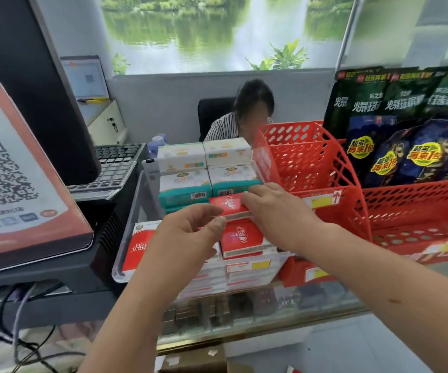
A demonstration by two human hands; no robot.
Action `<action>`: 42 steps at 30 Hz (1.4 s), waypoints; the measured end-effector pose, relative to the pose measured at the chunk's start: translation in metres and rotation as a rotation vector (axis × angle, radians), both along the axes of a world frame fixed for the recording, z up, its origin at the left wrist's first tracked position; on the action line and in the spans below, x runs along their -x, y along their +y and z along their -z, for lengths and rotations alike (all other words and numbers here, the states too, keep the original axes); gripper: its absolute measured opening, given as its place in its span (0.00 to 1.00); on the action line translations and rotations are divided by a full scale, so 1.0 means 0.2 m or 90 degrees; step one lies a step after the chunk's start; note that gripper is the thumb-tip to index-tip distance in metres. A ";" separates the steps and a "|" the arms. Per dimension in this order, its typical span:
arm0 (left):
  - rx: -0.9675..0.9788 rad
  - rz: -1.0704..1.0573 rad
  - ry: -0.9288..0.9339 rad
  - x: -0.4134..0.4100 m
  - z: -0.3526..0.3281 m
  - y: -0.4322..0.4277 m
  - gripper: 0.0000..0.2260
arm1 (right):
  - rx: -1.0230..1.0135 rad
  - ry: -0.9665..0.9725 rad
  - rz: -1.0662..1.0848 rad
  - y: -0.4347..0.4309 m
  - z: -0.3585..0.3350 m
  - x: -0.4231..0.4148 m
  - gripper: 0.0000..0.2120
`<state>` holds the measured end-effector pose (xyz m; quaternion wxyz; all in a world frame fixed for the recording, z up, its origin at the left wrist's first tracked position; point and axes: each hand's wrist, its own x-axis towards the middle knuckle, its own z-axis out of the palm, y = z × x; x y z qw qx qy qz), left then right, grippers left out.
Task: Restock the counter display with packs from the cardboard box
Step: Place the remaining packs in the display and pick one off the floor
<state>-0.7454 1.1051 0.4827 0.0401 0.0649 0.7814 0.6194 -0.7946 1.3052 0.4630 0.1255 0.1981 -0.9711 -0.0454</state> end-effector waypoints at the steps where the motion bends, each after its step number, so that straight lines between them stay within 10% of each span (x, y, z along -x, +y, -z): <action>1: -0.017 0.014 -0.002 0.00 0.01 -0.01 0.05 | 0.012 -0.003 0.015 0.00 -0.01 -0.03 0.21; 5: -0.084 0.049 -0.020 -0.03 0.05 -0.02 0.06 | -0.015 -0.038 0.033 -0.03 -0.02 -0.15 0.30; 21: 0.019 0.095 -0.124 -0.40 0.37 0.63 0.06 | 0.158 -0.003 -0.008 0.62 0.25 -0.86 0.15; 42: 0.162 0.063 -0.374 -0.80 2.25 0.99 0.10 | 0.145 -0.461 0.187 1.09 2.29 -1.31 0.18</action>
